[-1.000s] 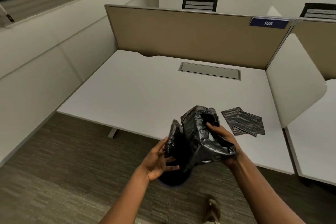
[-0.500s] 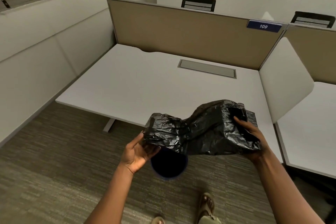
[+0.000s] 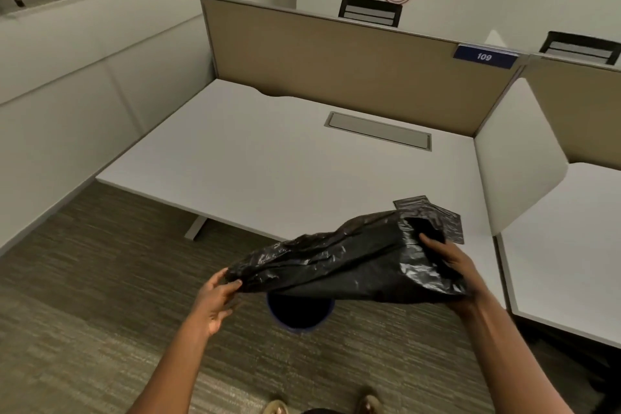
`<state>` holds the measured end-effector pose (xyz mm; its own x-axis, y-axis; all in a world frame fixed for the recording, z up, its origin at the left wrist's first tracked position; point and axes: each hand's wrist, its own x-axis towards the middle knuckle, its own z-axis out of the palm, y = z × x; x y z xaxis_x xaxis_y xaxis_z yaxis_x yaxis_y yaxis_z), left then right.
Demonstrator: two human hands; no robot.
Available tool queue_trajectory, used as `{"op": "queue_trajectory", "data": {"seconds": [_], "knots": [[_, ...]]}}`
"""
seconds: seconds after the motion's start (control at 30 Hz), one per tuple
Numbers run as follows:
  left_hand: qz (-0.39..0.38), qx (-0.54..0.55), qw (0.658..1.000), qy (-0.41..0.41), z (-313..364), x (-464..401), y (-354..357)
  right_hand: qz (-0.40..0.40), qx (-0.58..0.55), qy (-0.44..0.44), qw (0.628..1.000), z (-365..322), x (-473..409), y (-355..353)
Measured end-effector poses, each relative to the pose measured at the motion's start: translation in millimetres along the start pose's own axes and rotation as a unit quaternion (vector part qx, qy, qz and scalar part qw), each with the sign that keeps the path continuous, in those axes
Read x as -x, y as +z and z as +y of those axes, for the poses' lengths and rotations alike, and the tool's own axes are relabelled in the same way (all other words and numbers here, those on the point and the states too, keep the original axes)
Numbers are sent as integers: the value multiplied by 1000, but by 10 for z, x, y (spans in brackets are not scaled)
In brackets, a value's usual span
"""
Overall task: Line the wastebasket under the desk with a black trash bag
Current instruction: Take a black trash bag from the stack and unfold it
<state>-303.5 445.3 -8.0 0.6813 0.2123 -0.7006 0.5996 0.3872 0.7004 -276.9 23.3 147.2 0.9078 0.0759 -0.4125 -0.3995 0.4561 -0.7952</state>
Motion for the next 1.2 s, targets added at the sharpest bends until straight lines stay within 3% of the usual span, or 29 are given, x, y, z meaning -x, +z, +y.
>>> {"op": "queue_trajectory", "data": {"seconds": [0.07, 0.13, 0.2, 0.27, 0.33, 0.67, 0.9, 0.97, 1.07, 1.13, 1.2], "knots": [[89, -159, 983, 36, 27, 96, 167, 0, 39, 2, 999, 44, -50, 71], [131, -262, 947, 130, 123, 344, 487, -6, 72, 7, 997, 134, -86, 193], [61, -256, 935, 239, 240, 663, 908, 0, 106, 21, 994, 257, -116, 327], [-76, -238, 927, 280, 319, 996, 1338, 3, 138, 32, 990, 381, -123, 458], [-163, -240, 909, 298, 321, 1190, 1674, -6, 155, 35, 987, 464, -117, 581], [-78, -192, 934, 291, 133, 1192, 1800, 31, 120, 28, 992, 495, -121, 473], [-40, -106, 967, 230, -69, 1310, 1259, 151, 33, -25, 988, 527, -95, 91], [-67, -129, 969, 200, -201, 1354, 1078, 196, -6, -35, 980, 559, -72, 41], [-214, -251, 935, 127, -203, 1456, 813, 221, -39, -45, 973, 603, -45, 47], [-326, -373, 867, 56, -47, 1550, 701, 219, -30, -44, 974, 628, -40, 103], [-323, -484, 811, 59, 106, 1567, 669, 211, -11, -50, 976, 637, -45, 177]]}}
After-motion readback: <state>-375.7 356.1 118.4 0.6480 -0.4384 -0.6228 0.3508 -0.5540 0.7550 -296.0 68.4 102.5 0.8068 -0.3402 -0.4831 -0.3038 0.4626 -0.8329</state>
